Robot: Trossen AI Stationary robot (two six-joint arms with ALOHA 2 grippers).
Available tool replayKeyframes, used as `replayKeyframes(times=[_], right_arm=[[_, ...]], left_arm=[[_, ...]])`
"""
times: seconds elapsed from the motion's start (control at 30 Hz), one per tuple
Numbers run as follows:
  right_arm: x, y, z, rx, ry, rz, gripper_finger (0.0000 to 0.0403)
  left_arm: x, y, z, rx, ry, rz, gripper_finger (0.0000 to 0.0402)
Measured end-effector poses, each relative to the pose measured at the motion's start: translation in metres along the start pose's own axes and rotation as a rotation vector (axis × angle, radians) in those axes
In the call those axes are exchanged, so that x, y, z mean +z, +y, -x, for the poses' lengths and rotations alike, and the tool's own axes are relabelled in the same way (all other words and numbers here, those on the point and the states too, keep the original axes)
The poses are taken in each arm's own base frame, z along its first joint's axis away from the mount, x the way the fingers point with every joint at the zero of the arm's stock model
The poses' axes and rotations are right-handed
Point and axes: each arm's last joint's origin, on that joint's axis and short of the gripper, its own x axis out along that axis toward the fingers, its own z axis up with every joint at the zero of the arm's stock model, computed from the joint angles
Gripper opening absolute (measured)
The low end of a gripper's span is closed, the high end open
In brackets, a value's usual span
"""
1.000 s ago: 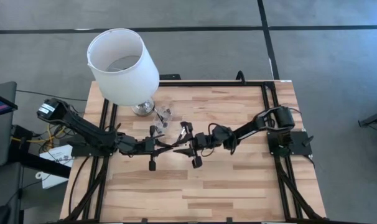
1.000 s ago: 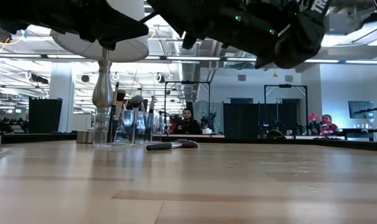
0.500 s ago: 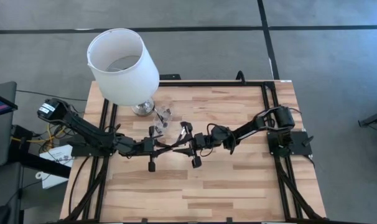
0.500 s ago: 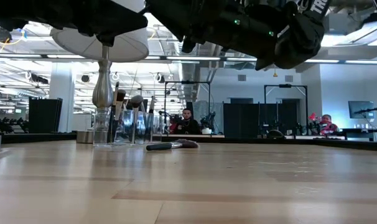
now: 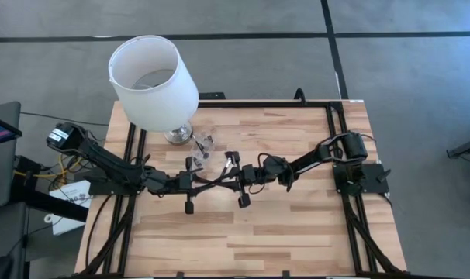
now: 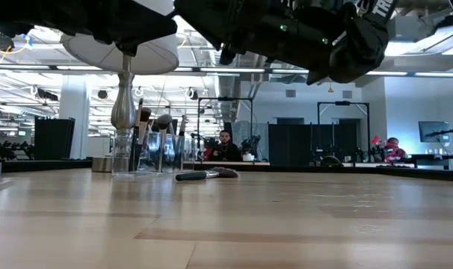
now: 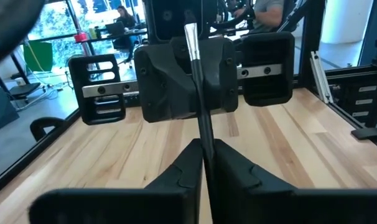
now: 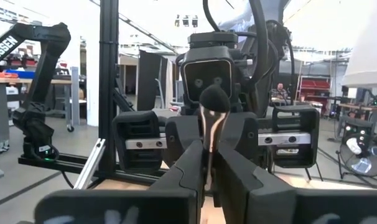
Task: Put items in baskets/containers
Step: Put the black eyeshadow brush in the transparent organizer
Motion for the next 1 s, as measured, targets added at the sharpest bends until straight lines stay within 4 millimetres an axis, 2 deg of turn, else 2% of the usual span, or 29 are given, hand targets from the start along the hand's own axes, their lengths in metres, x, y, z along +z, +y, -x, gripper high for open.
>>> replayKeyframes(times=[0.17,0.3,0.47,0.53,0.67,0.83,0.9,1.0], right_arm=[[-0.001,0.000,0.000,-0.010,0.008,-0.012,0.0009],[-0.003,-0.002,0.000,-0.076,0.041,-0.118,0.0017],[0.001,-0.003,0.005,-0.166,0.305,-0.116,0.0008],[0.010,-0.003,0.009,-0.230,0.356,-0.086,0.0007],[0.050,-0.011,0.015,-0.404,0.318,-0.025,0.0014],[0.063,-0.032,0.018,-0.552,0.379,0.070,0.0007],[0.063,-0.041,0.009,-0.571,0.383,0.058,0.0007],[0.040,-0.053,-0.007,-0.547,0.492,0.052,0.0010]], left_arm=[[0.000,0.001,0.000,0.016,0.006,-0.003,0.0058],[-0.003,0.002,0.000,0.092,0.035,-0.014,0.0083],[-0.008,0.005,0.001,0.193,0.092,-0.046,0.0110],[-0.006,0.005,0.001,0.212,0.081,-0.037,0.0118],[-0.005,0.001,0.004,0.198,0.076,-0.037,0.0125],[-0.006,-0.003,0.007,0.169,0.096,-0.045,0.0126],[-0.012,-0.005,0.008,0.130,0.150,-0.045,0.0124],[-0.025,-0.008,0.011,0.086,0.253,0.027,0.0110]])
